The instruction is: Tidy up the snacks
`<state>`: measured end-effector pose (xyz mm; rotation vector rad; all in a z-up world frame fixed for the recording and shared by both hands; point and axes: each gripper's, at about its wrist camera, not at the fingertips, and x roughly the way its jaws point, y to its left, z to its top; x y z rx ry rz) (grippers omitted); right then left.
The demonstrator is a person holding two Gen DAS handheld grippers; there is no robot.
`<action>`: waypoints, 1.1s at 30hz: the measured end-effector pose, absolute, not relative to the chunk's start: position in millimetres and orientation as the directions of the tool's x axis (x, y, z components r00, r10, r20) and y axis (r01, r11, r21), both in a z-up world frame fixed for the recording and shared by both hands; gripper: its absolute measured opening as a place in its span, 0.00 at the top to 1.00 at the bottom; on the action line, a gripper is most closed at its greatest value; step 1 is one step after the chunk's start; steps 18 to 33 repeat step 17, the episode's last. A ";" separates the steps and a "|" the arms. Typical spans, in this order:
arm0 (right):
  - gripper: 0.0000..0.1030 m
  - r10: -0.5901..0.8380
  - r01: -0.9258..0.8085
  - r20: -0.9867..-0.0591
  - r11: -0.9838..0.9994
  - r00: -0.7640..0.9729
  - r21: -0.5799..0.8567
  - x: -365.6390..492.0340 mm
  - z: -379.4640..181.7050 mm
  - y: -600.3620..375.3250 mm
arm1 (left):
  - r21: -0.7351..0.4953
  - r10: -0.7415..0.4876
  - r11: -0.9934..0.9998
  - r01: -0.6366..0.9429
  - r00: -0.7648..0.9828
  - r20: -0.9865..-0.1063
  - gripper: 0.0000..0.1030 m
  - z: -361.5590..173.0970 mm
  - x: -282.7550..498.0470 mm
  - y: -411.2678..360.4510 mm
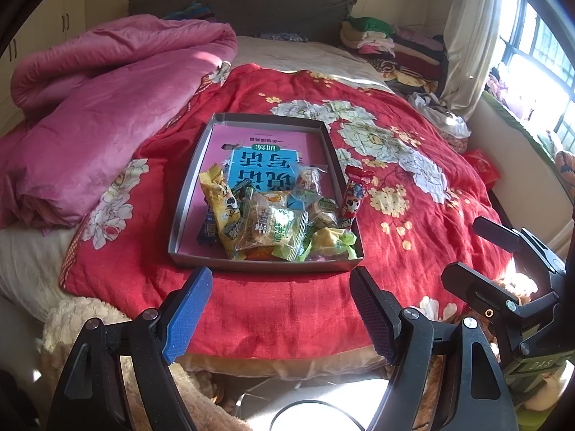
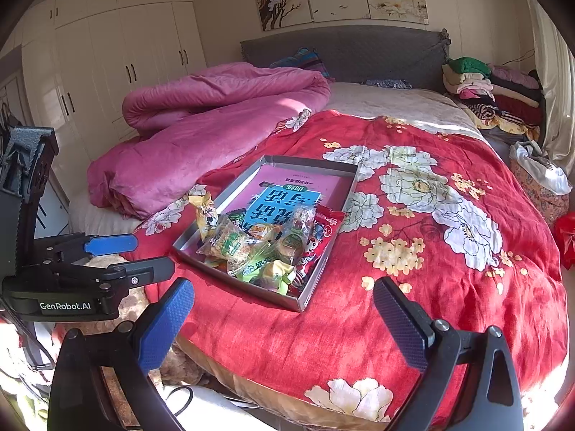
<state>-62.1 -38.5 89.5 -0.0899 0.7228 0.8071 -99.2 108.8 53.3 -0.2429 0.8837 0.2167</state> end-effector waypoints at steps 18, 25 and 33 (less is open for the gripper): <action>0.02 0.565 -0.598 -0.614 0.780 0.551 0.182 -38.4 81.7 -57.3 | -0.183 0.166 0.898 -0.400 0.694 -0.700 0.22 66.5 -85.9 153.5; 0.02 0.565 -0.598 -0.614 0.780 0.551 0.182 -38.4 81.7 -57.3 | -0.183 0.166 0.898 -0.400 0.694 -0.700 0.22 66.5 -85.9 153.5; 0.02 0.565 -0.598 -0.614 0.780 0.551 0.182 -38.4 81.7 -57.3 | -0.183 0.166 0.898 -0.400 0.694 -0.700 0.22 66.5 -85.9 153.5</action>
